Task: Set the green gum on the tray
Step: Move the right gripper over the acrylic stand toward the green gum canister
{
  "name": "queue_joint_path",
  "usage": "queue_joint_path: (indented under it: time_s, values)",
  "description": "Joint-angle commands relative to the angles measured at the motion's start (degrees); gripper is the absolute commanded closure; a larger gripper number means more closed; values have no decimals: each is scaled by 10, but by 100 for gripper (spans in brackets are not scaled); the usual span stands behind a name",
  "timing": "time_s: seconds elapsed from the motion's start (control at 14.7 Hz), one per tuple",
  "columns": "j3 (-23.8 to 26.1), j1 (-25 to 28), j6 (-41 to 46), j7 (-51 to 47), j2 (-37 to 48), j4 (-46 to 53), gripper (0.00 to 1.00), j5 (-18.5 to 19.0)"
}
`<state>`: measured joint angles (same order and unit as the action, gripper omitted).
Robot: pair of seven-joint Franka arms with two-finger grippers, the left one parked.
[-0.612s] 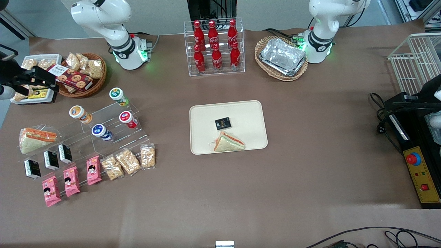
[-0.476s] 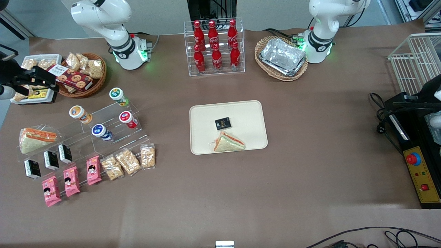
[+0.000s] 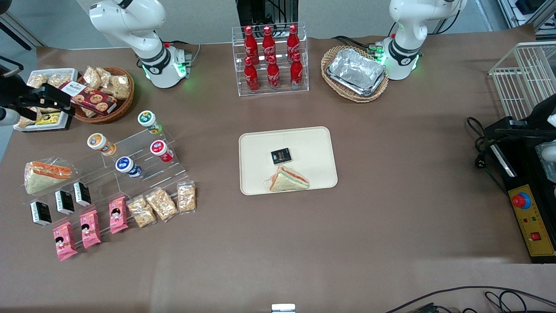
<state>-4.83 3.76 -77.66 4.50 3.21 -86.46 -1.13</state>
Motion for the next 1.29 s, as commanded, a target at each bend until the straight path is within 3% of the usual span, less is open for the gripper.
queue_joint_path:
  time_s: [0.0,0.2,0.48,1.22]
  values:
    - [1,2,-9,-3,45,-55,0,-5]
    - [3,15,-70,-6,110,-155,0,4]
    - [17,28,-86,-70,138,-221,0,7]
    - [27,47,-254,-131,203,-455,0,21]
